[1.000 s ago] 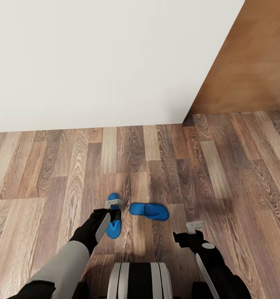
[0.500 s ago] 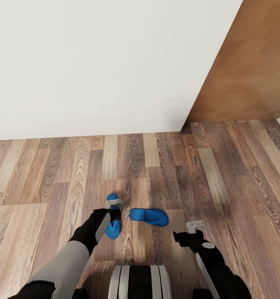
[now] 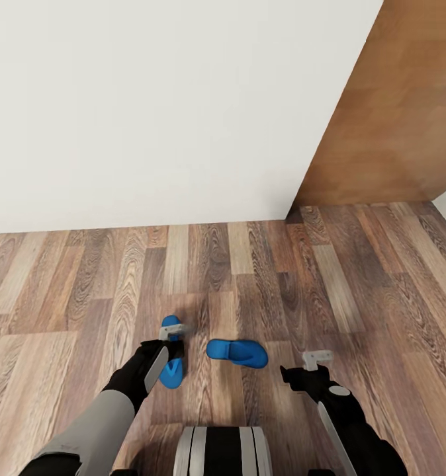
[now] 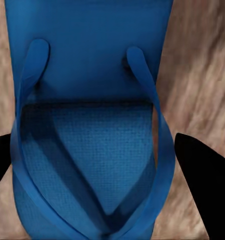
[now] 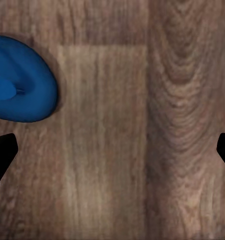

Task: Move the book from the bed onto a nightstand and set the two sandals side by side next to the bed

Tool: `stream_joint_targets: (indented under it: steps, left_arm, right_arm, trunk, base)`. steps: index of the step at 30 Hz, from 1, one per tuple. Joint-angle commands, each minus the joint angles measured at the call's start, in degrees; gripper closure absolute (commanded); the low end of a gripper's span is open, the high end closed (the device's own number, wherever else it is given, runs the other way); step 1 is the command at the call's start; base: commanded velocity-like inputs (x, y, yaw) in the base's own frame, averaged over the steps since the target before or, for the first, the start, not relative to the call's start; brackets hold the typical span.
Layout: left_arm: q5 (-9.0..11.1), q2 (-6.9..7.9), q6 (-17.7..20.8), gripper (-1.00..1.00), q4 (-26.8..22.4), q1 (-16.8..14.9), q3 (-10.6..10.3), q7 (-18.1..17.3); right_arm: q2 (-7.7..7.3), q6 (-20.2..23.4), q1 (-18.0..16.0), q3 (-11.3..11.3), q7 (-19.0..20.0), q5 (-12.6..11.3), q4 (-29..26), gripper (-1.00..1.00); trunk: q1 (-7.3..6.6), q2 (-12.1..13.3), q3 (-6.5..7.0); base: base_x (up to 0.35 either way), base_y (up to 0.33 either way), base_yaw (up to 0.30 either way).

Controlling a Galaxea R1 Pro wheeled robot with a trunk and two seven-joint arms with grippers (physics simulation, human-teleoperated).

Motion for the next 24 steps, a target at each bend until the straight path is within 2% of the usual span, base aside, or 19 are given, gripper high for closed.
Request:
stream_joint_targets:
  steps: [1, 4, 9, 24]
  left_arm:
    - [0.82, 0.32, 0.07, 1.0, 0.23, 0.22, -0.01, 0.24]
    - [1.02, 1.32, -0.51, 1.0, 0.26, 0.53, 0.06, 0.07]
    - [1.1, 2.76, -0.98, 1.0, 0.17, 0.64, 0.18, 0.01]
    - [1.1, 2.89, -1.15, 1.0, -1.41, 0.73, 0.23, 0.01]
  right_arm:
    - [-0.09, 0.31, -0.04, -0.26, 0.03, -0.45, -0.41, -1.0]
    - [-0.15, 0.4, -0.07, -1.11, 0.11, -1.38, -1.38, -1.0]
    - [-0.14, 0.42, -0.08, -0.96, 0.13, -2.85, -1.33, -1.0]
    - [-0.08, 0.43, -0.08, -0.74, 0.13, -2.83, -1.09, -1.0]
  trunk:
    - [-0.03, 0.0, 0.19]
    - [-0.11, 0.04, 0.86]
    - [-0.24, 0.11, 1.97]
    - [-0.63, 0.31, 5.29]
  base:
    - [0.0, 0.0, 0.0]
    - [0.0, 0.0, 0.0]
    - [0.0, 0.0, 0.0]
    - [0.0, 0.0, 0.0]
